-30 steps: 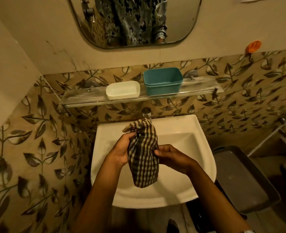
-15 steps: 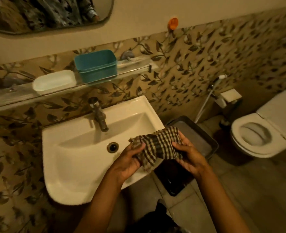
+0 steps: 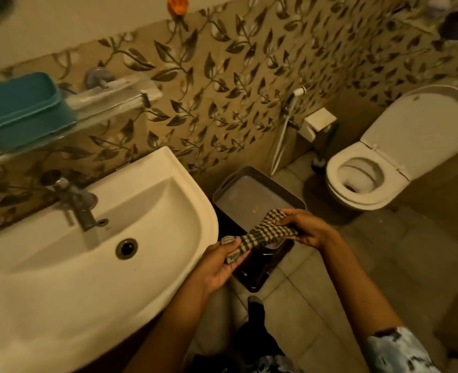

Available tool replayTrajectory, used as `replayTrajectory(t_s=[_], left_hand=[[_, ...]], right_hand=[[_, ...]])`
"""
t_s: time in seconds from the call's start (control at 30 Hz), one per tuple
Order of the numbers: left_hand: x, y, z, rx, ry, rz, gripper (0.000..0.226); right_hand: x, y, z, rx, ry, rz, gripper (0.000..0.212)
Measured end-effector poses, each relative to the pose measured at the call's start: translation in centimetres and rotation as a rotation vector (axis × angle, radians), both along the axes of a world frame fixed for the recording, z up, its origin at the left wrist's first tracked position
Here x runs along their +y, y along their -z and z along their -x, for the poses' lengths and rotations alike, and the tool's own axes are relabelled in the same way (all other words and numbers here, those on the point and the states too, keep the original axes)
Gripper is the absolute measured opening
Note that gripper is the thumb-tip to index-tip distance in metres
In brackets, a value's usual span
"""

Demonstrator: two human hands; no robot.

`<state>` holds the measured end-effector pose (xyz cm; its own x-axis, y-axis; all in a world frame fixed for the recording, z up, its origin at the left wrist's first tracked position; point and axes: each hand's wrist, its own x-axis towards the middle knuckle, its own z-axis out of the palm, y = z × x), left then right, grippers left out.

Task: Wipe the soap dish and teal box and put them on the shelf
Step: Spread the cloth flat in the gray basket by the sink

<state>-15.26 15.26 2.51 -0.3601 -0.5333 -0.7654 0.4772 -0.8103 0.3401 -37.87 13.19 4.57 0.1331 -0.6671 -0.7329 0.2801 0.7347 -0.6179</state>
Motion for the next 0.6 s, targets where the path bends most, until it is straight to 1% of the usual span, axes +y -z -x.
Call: replayTrajectory(t_s=[0.1,0.17,0.23,0.3,0.43,0.5,0.6], left_hand=[[-3.4,2.6,3.1,-0.057,-0.052,-0.052,0.02],[-6.3,4.5,4.7,-0.109,-0.122,-0.081,0.031],[-9.7,6.9,6.3,-0.142,-0.172,-0.096,0.037],[-12.9,8.7,7.7,-0.171,-0.215,-0.091,0.038],[-18.7,11.9,10.9,-0.245,-0.309,-0.018,0.042],[-20.5,13.2,12.0,-0.356,-0.308,0.041,0.043],[-21.5,16.0,12.6,-0.528,-0.298,0.202,0.053]], right_hand=[[-3.8,3.0,2.7,0.064,-0.04,-0.074,0.029],[-6.8,5.1,3.8,0.115,-0.067,-0.103,0.022],[-10.6,7.6,4.8,0.165,-0.082,-0.095,0.02],[-14.0,9.7,5.4,0.222,-0.084,-0.068,0.023],[-20.3,13.6,6.0,0.359,-0.073,-0.004,0.03],[-22.8,15.0,6.3,0.396,-0.1,0.075,0.029],[-25.0,17.0,7.4,0.4,-0.101,0.212,0.04]])
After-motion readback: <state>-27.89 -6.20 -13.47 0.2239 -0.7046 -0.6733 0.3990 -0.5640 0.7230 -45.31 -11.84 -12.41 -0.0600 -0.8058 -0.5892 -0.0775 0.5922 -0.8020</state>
